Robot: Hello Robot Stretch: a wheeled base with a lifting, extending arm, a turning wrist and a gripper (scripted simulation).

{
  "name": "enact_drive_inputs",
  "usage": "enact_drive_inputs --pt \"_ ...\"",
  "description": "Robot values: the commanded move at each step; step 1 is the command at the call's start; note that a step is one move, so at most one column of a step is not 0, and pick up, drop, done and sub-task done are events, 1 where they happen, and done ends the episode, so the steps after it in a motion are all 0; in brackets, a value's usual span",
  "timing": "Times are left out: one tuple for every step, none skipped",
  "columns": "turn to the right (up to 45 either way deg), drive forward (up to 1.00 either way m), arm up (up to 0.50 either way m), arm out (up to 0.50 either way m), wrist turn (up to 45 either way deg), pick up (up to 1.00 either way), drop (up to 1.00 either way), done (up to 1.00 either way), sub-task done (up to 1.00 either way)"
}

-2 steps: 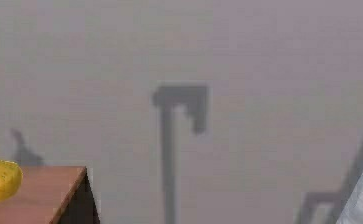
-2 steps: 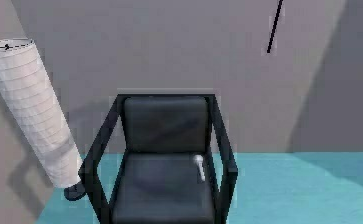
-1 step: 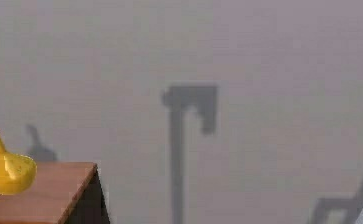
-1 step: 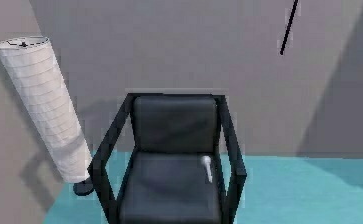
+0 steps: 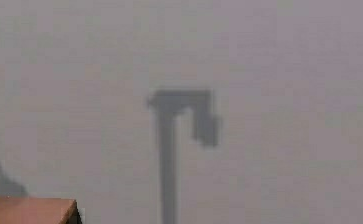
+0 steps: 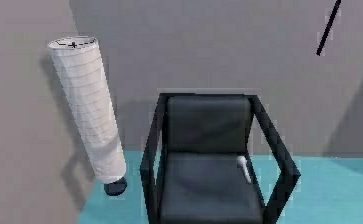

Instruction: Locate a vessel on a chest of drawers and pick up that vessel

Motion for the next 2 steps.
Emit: enact_drive_inputs --pt "-45.0 0.0 0.0 0.0 0.0 0.0 0.0 0.0 0.0" --pt "-45.0 0.0 0.0 0.0 0.0 0.0 0.0 0.0 0.0"
